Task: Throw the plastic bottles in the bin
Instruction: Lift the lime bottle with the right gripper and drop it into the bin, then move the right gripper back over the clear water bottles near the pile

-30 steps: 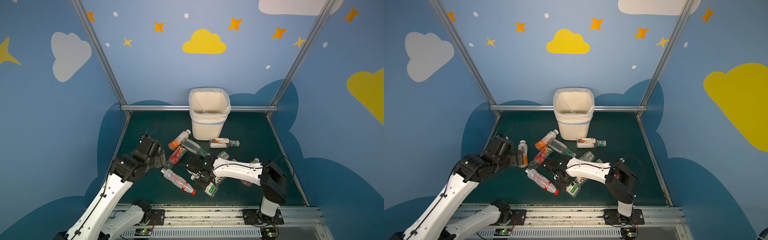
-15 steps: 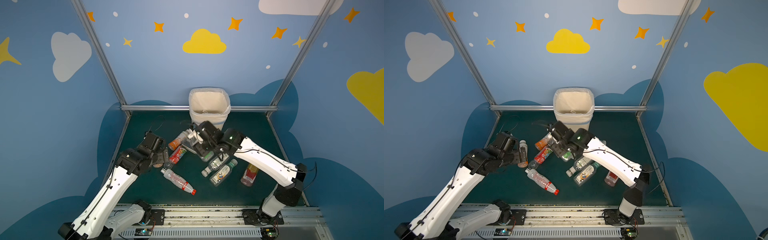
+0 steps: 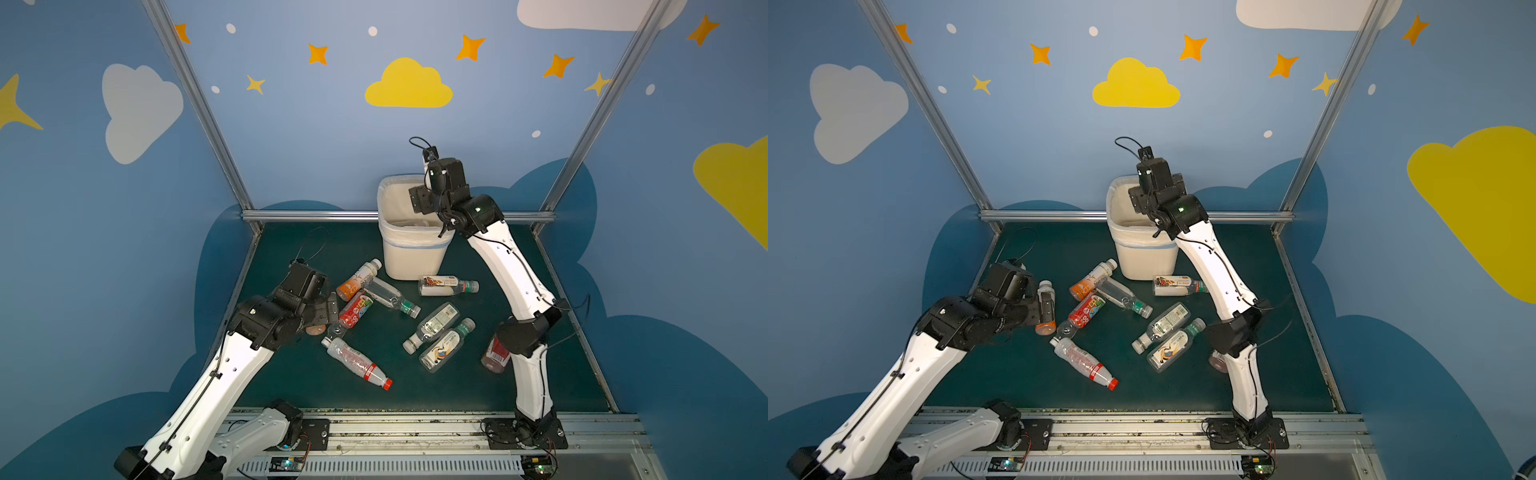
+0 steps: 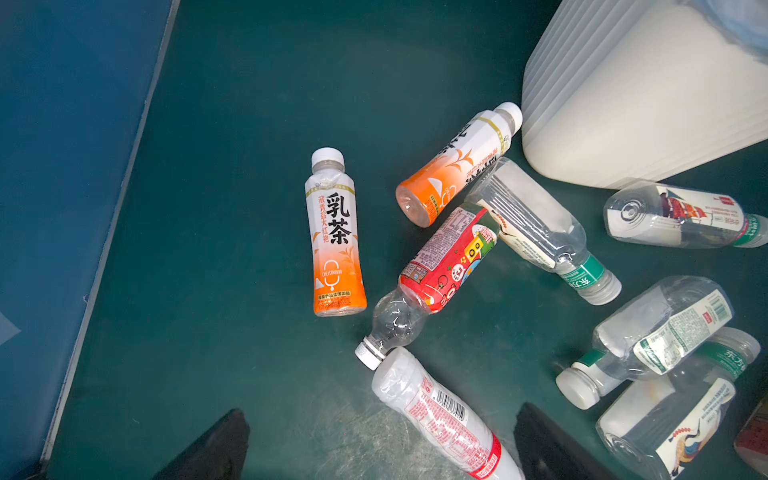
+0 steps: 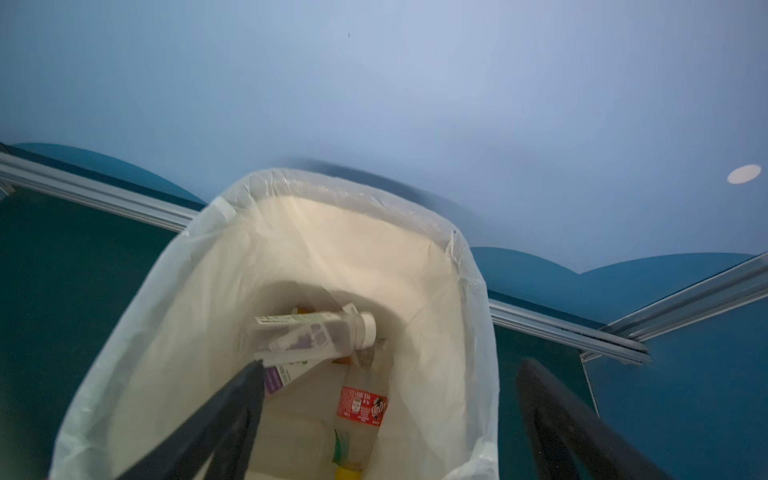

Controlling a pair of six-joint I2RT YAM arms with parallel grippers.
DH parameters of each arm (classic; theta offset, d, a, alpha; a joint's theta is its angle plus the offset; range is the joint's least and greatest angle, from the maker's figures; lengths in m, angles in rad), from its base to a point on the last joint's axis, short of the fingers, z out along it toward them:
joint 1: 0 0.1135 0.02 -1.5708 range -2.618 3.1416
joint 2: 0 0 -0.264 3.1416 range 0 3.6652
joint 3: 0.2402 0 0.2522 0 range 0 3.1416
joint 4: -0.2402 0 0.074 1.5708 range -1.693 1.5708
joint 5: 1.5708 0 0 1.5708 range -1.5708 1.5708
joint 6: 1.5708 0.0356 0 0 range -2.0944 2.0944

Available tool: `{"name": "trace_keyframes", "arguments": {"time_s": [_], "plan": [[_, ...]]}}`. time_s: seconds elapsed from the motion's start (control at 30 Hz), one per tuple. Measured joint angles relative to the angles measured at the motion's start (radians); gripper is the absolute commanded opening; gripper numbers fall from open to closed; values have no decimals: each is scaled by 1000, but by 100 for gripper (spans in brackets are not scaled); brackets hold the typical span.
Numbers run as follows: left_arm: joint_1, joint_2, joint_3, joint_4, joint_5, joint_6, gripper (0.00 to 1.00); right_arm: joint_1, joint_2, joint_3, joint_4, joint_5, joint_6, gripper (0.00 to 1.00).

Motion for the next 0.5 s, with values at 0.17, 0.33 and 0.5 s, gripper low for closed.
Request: {"name": "trace_keyframes", "arguments": {"time_s": [0.17, 0.33, 0.5], "plan": [[3, -8, -34, -3, 30, 2, 100, -26, -380, -443, 25, -102, 124, 92], [4, 44, -58, 5, 83, 4, 100, -53, -699, -730, 7, -193, 248, 91], [5, 69, -81, 56, 136, 9, 99, -72, -845, -988, -97, -308, 374, 85]]}}
